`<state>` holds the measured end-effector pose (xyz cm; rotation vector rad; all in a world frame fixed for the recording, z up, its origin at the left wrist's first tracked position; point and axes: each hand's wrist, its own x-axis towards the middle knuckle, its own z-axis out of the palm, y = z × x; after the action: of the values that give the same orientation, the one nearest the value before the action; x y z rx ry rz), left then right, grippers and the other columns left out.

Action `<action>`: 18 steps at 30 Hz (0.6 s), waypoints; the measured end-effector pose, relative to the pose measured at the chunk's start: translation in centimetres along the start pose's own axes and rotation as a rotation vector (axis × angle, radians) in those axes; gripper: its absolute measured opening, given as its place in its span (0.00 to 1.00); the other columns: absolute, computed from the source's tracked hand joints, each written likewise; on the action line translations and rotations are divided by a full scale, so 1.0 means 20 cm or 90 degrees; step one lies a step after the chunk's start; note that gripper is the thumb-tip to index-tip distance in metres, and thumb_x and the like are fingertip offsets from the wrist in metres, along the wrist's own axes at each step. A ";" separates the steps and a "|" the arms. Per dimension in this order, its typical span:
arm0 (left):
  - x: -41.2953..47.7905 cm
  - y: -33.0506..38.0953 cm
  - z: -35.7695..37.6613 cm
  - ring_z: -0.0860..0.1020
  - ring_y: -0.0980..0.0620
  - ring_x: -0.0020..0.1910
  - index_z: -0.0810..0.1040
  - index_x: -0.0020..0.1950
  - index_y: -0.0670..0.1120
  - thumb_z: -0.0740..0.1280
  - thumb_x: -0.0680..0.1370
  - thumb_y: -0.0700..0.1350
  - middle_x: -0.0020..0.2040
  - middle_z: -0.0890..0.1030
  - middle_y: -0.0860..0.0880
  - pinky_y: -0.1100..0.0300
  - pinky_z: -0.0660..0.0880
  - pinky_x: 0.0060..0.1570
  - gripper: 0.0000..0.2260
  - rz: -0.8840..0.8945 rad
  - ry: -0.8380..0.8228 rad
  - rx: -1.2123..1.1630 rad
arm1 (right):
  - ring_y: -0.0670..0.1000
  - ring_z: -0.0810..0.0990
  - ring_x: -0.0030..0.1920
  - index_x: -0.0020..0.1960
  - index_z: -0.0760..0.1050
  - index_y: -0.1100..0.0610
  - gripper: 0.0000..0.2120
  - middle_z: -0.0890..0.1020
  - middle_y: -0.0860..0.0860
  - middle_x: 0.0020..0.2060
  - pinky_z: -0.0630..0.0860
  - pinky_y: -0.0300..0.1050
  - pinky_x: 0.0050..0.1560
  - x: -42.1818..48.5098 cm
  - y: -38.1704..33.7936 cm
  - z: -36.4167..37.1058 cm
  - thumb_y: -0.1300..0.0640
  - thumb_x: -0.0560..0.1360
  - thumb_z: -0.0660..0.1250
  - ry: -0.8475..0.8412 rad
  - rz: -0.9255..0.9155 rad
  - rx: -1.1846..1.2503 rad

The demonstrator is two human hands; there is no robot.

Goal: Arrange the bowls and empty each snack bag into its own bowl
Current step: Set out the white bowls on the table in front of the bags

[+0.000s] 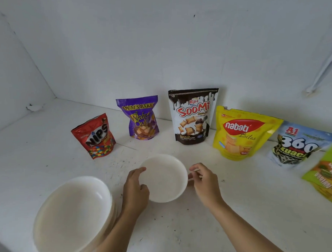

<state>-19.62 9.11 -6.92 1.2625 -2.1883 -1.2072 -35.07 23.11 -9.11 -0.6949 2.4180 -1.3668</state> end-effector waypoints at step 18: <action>-0.16 0.31 -0.44 0.79 0.60 0.52 0.73 0.68 0.55 0.68 0.81 0.44 0.59 0.78 0.53 0.69 0.75 0.45 0.16 0.190 0.062 -0.063 | 0.42 0.79 0.56 0.56 0.78 0.51 0.06 0.83 0.45 0.53 0.75 0.39 0.53 -0.17 -0.49 0.02 0.56 0.82 0.64 -0.049 -0.161 0.077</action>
<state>-15.67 8.80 3.53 0.8973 -2.1251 -1.0953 -29.36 20.25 -0.91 -1.0287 2.2260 -1.5351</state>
